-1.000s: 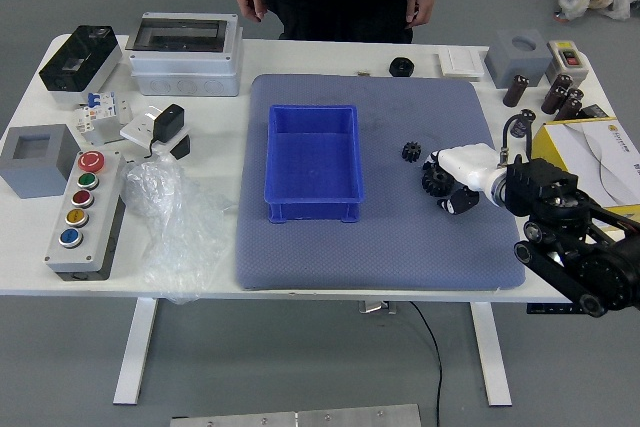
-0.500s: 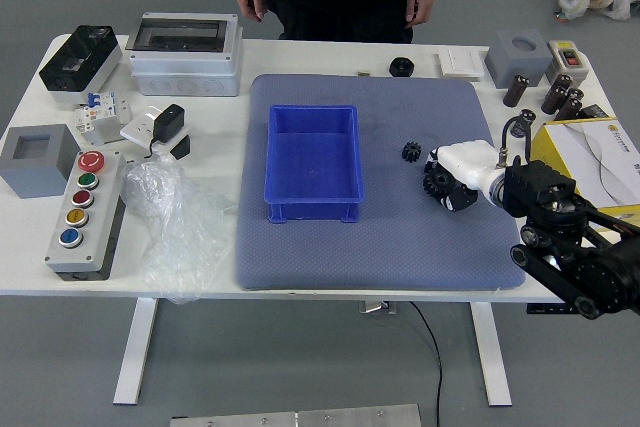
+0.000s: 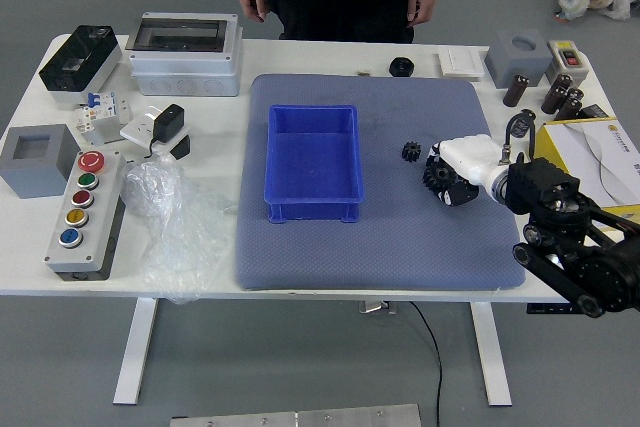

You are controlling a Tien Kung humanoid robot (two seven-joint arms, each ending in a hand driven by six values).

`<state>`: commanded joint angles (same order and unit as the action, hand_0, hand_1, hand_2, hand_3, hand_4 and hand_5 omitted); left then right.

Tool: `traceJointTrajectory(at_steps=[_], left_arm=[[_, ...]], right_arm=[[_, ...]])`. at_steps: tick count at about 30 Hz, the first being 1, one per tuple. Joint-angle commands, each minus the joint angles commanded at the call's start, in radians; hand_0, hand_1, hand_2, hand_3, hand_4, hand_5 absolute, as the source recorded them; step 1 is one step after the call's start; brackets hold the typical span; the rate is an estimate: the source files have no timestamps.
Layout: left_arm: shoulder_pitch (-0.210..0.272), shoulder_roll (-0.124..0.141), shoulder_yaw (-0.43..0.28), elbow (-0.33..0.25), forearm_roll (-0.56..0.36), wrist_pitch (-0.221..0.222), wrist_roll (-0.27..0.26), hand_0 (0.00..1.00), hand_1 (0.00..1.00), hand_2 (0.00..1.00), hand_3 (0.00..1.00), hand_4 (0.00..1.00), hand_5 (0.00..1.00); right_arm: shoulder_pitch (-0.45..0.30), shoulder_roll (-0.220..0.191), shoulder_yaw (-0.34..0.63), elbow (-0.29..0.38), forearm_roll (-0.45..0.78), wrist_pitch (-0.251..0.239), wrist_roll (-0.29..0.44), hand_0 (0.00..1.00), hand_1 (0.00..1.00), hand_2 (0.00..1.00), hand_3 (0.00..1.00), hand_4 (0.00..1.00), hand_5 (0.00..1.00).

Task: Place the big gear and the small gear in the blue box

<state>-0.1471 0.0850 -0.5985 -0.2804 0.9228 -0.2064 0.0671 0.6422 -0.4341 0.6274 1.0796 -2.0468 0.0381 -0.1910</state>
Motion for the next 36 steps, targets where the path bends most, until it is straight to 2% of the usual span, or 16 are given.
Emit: traceJointTrajectory(at_steps=[12,21,28,36], left_arm=[[0.004,0.01,-0.008,0.0,0.002,0.0,0.002,0.86,0.842,0.846,0.867,0.757,0.687],[0.005,0.017,-0.012,0.0,0.002,0.0,0.003,0.861,0.842,0.846,0.867,0.757,0.687],[0.007,0.02,-0.012,0.0,0.0,-0.001,0.004,0.861,0.842,0.846,0.867,0.757,0.688],[0.008,0.02,-0.001,0.0,-0.005,-0.002,0.006,0.861,0.842,0.846,0.867,0.757,0.687]], right_arm=[[0.036,-0.098,0.004,0.131,-0.015,0.059,-0.02,0.514,0.386,0.464,0.577,0.472,0.163],[0.094,-0.13,-0.011,0.226,-0.023,0.099,-0.041,0.513,0.386,0.463,0.577,0.469,0.166],[0.163,-0.114,-0.038,0.257,-0.021,0.121,-0.051,0.511,0.385,0.463,0.577,0.47,0.165],[0.24,-0.031,-0.074,0.229,-0.008,0.128,-0.052,0.508,0.387,0.463,0.579,0.472,0.169]])
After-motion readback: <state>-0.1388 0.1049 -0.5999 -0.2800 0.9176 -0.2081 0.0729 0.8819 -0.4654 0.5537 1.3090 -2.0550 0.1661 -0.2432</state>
